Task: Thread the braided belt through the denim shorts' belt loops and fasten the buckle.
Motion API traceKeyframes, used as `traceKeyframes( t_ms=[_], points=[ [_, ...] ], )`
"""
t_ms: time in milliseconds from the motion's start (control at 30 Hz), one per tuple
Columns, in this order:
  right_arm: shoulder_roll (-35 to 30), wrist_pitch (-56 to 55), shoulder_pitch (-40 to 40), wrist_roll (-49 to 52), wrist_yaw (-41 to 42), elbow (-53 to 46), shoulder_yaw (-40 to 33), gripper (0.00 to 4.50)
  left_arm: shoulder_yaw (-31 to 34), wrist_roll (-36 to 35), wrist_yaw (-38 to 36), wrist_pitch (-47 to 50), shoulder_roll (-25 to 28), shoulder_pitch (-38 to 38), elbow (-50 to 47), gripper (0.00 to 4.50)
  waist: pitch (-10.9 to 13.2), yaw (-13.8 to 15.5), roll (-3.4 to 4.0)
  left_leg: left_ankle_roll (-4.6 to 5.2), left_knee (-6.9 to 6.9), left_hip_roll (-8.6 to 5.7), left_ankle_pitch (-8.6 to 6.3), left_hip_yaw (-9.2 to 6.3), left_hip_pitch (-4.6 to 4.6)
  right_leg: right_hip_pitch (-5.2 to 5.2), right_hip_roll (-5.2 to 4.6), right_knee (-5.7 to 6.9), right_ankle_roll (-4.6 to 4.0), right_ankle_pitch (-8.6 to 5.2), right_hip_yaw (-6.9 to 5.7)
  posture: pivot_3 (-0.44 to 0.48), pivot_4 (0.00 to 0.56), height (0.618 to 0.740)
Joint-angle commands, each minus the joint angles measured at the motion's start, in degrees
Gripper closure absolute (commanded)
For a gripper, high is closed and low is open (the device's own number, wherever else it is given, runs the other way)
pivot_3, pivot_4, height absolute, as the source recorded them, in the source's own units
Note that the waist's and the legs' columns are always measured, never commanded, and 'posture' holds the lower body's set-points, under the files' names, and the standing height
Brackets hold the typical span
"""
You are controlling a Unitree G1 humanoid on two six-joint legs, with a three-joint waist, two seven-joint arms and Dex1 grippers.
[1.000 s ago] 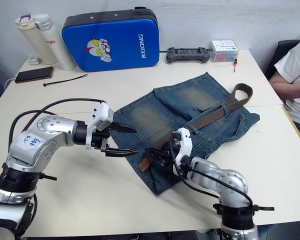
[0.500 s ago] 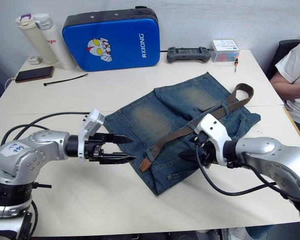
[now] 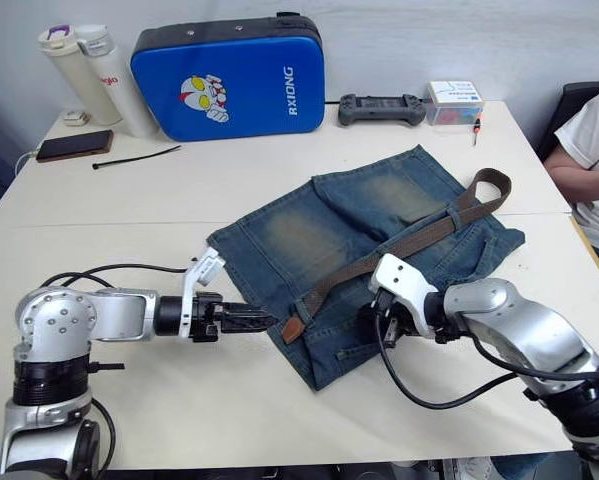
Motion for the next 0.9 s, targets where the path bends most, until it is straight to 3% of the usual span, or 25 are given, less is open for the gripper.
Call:
traceKeyframes(
  t_ms=[33,400,667,900],
  points=[
    [1.4,1.1,0.4,-1.6,-0.9,-1.7,-1.0,4.45,-2.5,-4.4,4.7,0.0,-0.9,-3.8,3.2,0.0,0.0,0.3,-0.01,-0.01,0.02,0.0,0.0,0.0,0.0,0.01,0.0,0.01,0.0,0.0,0.0,0.0,0.15,0.74],
    [3.5,3.2,3.4,-3.6,-3.1,-2.8,-3.7,4.45,-14.6,-6.4,4.5,0.0,0.6,-8.3,6.1,0.0,0.0,0.3,-0.03,-0.07,0.05,-0.04,0.01,0.0,0.02,0.06,-0.02,0.0,0.01,0.0,0.0,0.0,0.15,0.74],
    [4.0,4.2,4.8,-3.9,-4.0,-3.7,-5.3,4.45,-16.3,-2.2,4.2,0.0,-4.5,-10.3,10.5,0.0,-0.1,1.1,-0.09,-0.06,0.07,-0.07,0.01,0.0,0.08,0.15,-0.04,-0.03,0.01,0.0,0.0,0.0,0.15,0.74],
    [3.9,5.4,5.9,-4.6,-4.4,-4.4,-6.4,4.45,-17.3,-3.0,0.8,0.0,-5.1,-11.6,12.6,0.0,-0.1,1.8,-0.12,-0.05,0.07,-0.1,0.0,0.0,0.18,0.23,-0.07,-0.06,0.01,0.01,0.01,0.0,0.15,0.74]
  ],
)
